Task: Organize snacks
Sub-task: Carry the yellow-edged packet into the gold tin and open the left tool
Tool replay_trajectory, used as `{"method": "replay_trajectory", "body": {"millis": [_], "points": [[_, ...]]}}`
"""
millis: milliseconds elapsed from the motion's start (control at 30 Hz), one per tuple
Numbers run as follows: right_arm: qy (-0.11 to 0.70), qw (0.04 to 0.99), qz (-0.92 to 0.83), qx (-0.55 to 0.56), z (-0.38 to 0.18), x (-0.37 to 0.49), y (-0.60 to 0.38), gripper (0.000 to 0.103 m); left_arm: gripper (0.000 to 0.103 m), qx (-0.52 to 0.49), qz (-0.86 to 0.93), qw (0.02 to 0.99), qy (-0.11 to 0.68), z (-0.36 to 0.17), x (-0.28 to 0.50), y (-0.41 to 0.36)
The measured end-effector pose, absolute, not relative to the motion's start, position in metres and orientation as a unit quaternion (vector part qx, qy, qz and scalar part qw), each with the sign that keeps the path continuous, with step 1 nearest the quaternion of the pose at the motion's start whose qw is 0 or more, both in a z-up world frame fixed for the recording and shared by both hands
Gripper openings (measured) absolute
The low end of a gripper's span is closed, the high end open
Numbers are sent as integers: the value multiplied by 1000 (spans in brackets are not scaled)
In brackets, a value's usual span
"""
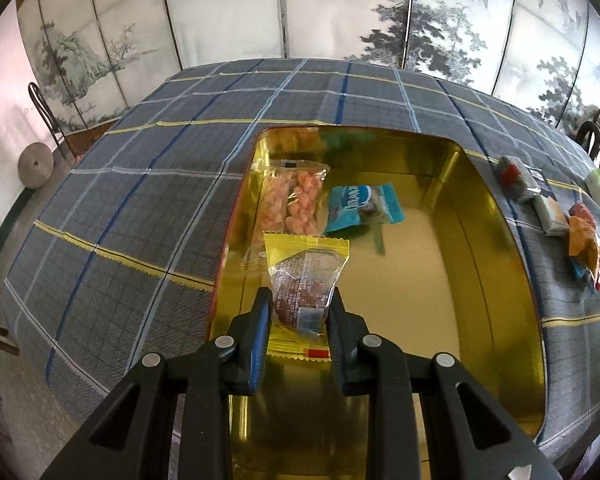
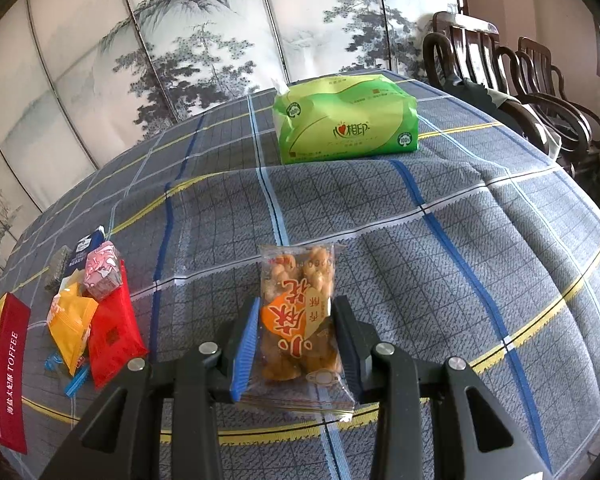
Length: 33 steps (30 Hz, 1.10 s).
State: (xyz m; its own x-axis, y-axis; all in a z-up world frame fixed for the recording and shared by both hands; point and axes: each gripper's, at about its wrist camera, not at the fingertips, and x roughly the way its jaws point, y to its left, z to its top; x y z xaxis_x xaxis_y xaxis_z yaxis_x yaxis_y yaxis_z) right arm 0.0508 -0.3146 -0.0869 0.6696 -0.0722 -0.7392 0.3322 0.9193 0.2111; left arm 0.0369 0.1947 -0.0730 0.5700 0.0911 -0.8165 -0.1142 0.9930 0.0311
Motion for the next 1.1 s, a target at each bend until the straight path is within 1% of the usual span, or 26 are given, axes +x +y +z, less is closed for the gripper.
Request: {"method": "replay_trajectory", "body": {"millis": [567,867,900,967,1000,1100], "points": [[395,898,-117,156,-89,52,-311,38,23,-2,55,890,452,-76,40,195],[396,897,-118,155,-89,53,-311,38,26,-5,51,892,449,-77,43,195],[396,897,-118,155,-89,53,-311,38,27,-7,48,892,449,-77,43,195],[396,897,-118,155,-89,53,-311,38,31,-6,47,893,448,-77,45,194],[396,897,-118,155,-89,53,-311,38,35,-5,47,894,446,-77,44,193],[396,897,-118,156,-89,53,-311,38,40,-10,41,899,436,-75,42,194]]}}
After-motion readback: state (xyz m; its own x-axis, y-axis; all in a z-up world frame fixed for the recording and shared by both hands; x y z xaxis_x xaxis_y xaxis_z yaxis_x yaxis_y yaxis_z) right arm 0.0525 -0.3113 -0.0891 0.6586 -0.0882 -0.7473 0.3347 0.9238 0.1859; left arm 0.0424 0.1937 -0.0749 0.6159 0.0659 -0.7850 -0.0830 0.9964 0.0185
